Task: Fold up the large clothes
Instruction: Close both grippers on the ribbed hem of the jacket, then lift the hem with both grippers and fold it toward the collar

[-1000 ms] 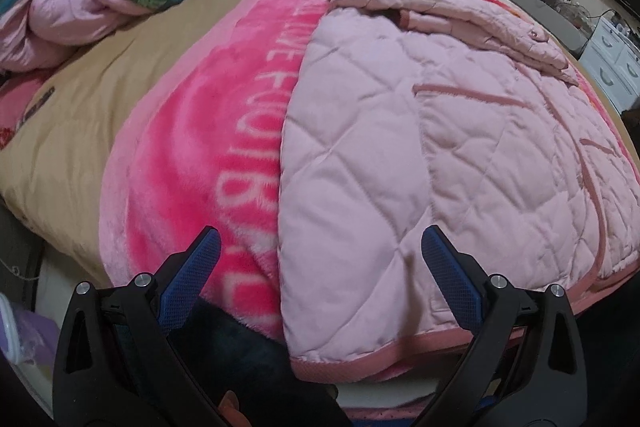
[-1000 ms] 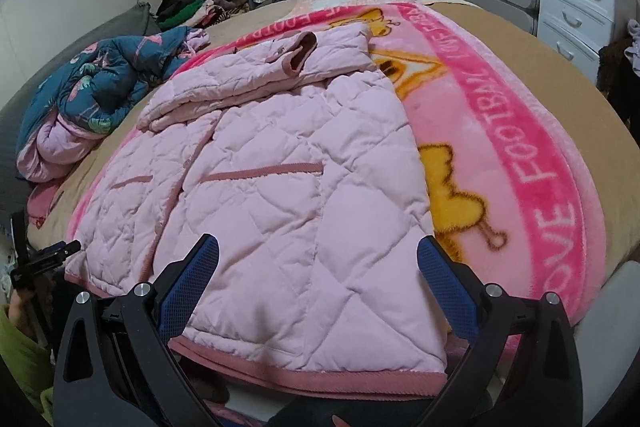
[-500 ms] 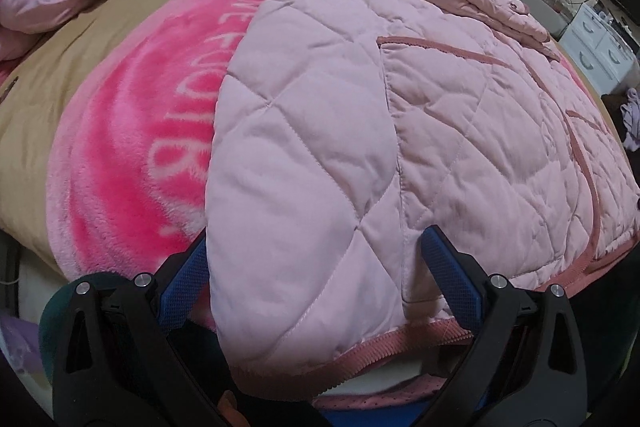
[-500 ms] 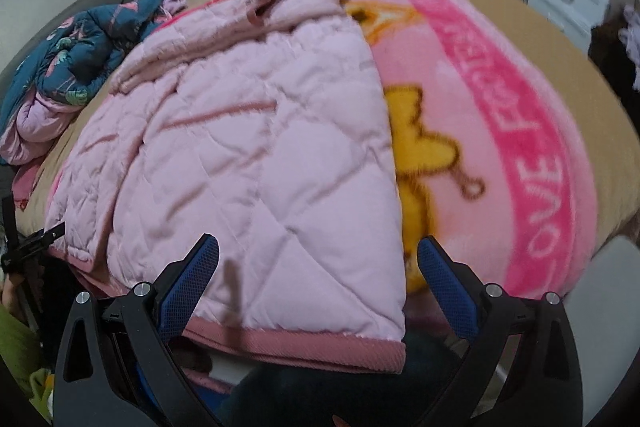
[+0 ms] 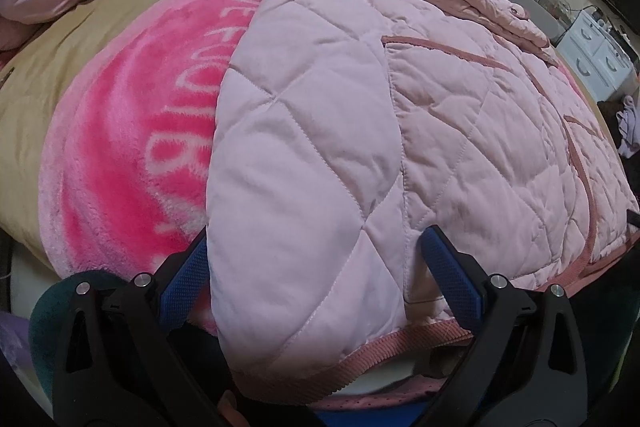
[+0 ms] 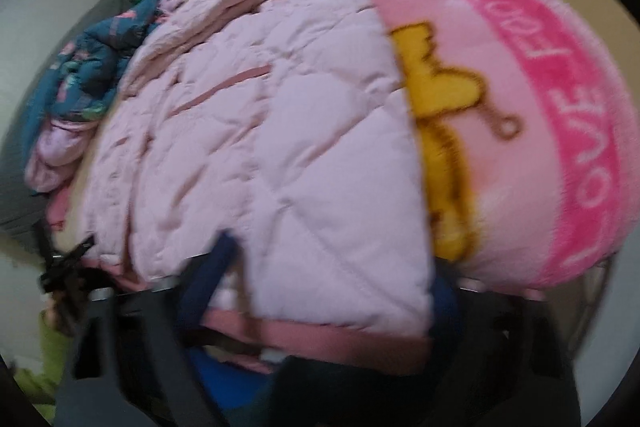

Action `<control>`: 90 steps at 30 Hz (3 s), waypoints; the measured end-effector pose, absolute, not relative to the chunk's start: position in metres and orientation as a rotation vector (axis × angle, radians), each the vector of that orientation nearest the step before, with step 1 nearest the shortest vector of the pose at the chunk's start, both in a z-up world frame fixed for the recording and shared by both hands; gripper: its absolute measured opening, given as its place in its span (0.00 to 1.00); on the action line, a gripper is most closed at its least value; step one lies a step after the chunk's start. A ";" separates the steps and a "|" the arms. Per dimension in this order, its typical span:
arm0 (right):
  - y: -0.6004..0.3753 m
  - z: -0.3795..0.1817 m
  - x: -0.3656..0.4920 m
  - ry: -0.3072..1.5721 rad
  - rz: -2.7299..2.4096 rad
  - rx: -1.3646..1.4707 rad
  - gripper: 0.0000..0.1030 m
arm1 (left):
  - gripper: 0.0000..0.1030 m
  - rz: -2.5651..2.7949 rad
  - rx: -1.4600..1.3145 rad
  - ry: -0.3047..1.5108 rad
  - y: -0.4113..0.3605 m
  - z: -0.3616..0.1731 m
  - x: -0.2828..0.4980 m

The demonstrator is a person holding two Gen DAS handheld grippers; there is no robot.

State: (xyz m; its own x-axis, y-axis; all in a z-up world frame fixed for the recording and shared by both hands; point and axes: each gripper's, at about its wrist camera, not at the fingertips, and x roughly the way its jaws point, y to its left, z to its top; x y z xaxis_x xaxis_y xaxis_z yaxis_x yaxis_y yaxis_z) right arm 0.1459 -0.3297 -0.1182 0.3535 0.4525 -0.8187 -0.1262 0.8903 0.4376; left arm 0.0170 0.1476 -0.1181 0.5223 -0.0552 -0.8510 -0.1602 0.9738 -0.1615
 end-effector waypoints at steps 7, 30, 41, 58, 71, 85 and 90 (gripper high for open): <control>-0.328 -0.094 0.135 0.998 0.425 0.298 0.25 | 0.91 0.062 -0.234 1.023 0.148 -0.118 0.016; -0.318 -0.047 0.135 0.805 0.441 0.303 0.21 | 0.11 0.038 -0.190 0.810 0.129 -0.072 0.001; -0.318 -0.034 0.142 0.746 0.465 0.327 0.21 | 0.09 0.049 -0.149 0.716 0.123 -0.042 0.005; -0.318 -0.005 0.161 0.631 0.464 0.393 0.20 | 0.09 0.052 -0.160 0.623 0.123 -0.003 0.030; -0.320 0.017 0.195 0.596 0.429 0.461 0.20 | 0.09 0.019 -0.187 0.553 0.123 0.036 0.077; -0.313 0.041 0.247 0.571 0.390 0.457 0.20 | 0.10 0.034 -0.161 0.504 0.122 0.062 0.125; -0.317 0.042 0.260 0.565 0.372 0.476 0.19 | 0.10 0.040 -0.158 0.489 0.125 0.066 0.137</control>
